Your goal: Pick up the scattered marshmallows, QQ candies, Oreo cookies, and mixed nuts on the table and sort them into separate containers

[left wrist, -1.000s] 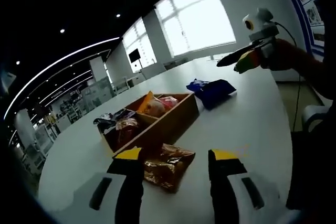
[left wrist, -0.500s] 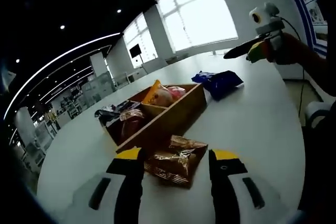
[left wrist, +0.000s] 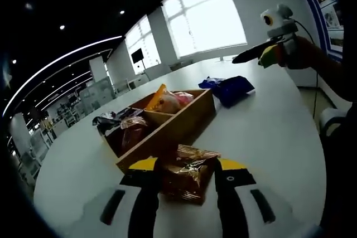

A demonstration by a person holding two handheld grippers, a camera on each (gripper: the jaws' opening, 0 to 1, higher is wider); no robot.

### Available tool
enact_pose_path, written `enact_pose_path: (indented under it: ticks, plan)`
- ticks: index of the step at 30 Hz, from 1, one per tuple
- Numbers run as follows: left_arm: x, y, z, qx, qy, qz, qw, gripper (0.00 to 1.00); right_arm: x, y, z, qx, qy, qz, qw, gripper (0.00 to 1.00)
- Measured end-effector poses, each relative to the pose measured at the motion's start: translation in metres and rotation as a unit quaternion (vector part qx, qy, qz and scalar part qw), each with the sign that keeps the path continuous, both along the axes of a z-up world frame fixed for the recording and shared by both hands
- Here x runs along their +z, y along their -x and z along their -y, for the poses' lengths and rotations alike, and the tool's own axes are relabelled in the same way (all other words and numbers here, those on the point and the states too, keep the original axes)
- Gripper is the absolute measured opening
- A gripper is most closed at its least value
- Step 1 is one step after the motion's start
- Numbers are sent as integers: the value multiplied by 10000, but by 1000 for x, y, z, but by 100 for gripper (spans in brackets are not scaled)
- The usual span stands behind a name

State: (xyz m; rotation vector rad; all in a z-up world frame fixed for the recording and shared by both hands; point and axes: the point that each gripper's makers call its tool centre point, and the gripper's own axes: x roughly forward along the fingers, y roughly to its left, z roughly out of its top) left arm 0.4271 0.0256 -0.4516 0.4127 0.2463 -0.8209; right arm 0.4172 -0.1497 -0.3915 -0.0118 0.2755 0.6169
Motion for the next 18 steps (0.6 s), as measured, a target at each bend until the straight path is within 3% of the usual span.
enact_pose_path:
  ticks: [3,18]
  plan:
    - [-2,2,3,-95,42,-115,9999,36,1,0,-3,34,-11,-1,10000,88]
    - [-4,2,6,-196,225,-323,9990,30,0,2,-3,85,-17,4,10000,88]
